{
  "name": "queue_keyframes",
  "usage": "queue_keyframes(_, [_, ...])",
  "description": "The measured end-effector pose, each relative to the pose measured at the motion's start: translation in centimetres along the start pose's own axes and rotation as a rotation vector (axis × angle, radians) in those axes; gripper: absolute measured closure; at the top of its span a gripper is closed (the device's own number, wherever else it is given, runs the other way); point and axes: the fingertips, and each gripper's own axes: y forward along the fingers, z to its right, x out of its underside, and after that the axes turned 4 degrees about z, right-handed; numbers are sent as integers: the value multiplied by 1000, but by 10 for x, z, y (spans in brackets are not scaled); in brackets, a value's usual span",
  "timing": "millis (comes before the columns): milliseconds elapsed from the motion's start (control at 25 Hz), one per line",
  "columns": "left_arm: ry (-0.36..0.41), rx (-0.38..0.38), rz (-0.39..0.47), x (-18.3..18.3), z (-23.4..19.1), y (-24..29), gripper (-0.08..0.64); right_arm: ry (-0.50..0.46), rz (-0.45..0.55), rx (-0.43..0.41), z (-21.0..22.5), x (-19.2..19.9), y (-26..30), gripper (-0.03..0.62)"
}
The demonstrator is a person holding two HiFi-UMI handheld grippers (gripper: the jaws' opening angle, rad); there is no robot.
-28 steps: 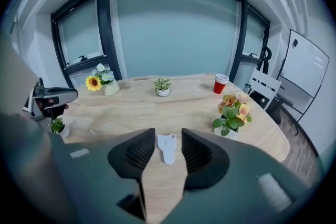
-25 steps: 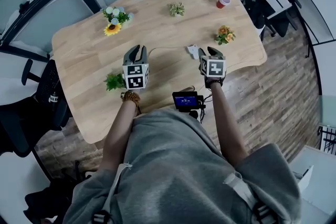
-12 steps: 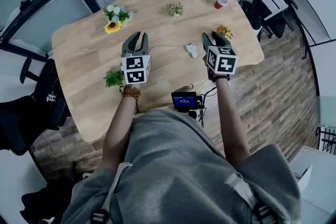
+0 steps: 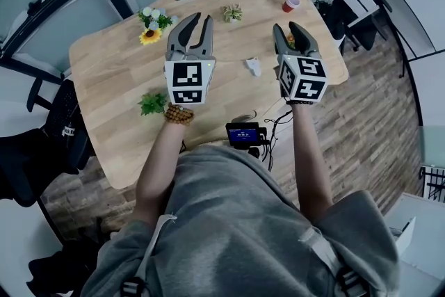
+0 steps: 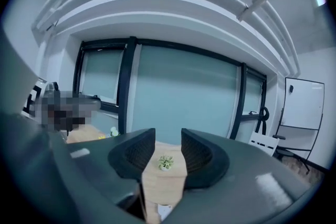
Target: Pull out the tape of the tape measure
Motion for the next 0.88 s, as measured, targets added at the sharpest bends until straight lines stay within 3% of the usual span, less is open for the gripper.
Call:
queue_keyframes(200, [39, 56, 90, -47, 19, 0, 488, -37, 116, 7, -15, -46, -16, 434])
queue_keyframes(400, [34, 64, 137, -62, 32, -12, 488, -48, 200, 13, -29, -72, -34, 440])
queue_keyframes(880, [30, 68, 109, -32, 46, -24, 488, -77, 197, 16, -61, -36, -47, 500])
